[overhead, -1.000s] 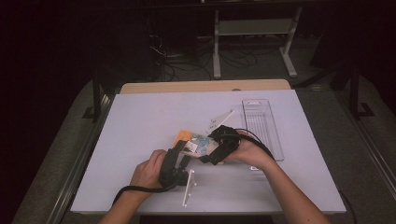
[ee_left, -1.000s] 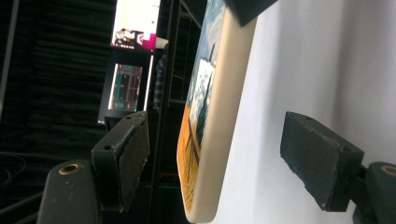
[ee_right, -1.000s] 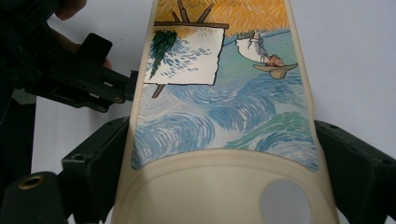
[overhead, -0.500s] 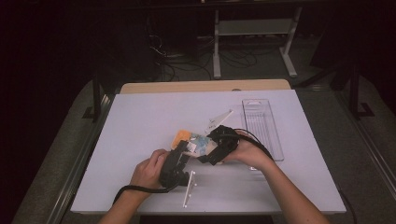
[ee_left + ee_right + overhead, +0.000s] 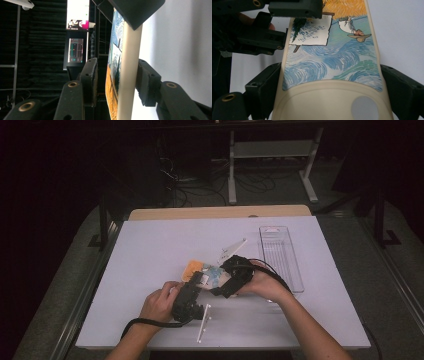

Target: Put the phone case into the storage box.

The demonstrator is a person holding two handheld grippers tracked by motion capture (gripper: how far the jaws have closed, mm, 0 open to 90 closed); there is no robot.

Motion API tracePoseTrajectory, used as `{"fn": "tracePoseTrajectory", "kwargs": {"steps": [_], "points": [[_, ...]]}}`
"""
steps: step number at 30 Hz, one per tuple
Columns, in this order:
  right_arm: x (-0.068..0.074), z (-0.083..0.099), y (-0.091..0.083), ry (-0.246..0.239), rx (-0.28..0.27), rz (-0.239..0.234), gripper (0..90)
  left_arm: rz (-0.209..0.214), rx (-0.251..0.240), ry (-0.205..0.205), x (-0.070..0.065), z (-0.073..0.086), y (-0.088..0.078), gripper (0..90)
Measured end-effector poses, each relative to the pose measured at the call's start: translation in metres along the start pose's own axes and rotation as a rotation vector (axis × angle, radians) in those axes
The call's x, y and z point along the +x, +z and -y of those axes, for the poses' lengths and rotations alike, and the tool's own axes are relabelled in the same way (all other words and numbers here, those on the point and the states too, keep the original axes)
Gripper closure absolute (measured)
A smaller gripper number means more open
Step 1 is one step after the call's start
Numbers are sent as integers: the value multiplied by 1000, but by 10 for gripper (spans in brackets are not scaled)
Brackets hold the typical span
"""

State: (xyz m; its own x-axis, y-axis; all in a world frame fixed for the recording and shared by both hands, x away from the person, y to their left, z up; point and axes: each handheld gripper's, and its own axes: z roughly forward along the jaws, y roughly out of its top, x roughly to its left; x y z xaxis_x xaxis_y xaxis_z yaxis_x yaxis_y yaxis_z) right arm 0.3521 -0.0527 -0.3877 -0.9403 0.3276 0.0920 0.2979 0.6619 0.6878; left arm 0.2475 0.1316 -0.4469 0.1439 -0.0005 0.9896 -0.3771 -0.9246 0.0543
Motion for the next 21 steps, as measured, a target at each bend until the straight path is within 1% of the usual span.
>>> {"fn": "tracePoseTrajectory", "kwargs": {"steps": [7, 8, 15, 21], "points": [[0, 0, 1, 5, 4, 2, 99, 10, 7, 20, 0, -1, 0, 621], [1, 0, 1, 14, 7, -1, 99, 13, 5, 21, 0, -1, 0, 631], [0, 0, 1, 8, 4, 1, 99, 28, 8, 33, 0, -2, 0, 698], [2, -1, 0, 37, 4, -7, 98, 34, 8, 47, 0, -2, -1, 735]]}}
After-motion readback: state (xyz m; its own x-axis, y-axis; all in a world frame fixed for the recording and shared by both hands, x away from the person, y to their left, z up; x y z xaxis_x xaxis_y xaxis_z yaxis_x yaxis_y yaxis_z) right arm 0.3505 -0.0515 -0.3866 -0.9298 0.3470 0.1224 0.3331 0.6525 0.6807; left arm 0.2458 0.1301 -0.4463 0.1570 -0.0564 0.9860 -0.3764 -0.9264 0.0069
